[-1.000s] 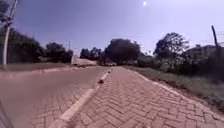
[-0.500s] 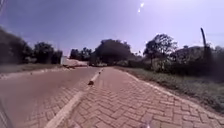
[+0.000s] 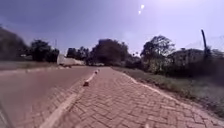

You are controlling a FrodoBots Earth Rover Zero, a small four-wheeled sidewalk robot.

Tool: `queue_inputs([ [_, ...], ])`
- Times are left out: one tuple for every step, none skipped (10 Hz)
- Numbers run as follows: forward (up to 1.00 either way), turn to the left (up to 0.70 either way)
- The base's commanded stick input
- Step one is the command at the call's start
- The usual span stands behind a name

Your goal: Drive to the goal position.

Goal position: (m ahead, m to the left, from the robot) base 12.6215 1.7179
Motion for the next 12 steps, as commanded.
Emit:
queue_inputs([
  [0.3,0.0],
  [0.3,0.0],
  [0.3,0.0],
  [0.3,0.0],
  [0.3,0.0],
  [0.3,0.0],
  [0.3,0.0],
  [0.3,0.0],
  [0.3,0.0],
  [0.3,0.0],
  [0.3,0.0],
  [0.3,0.0],
])
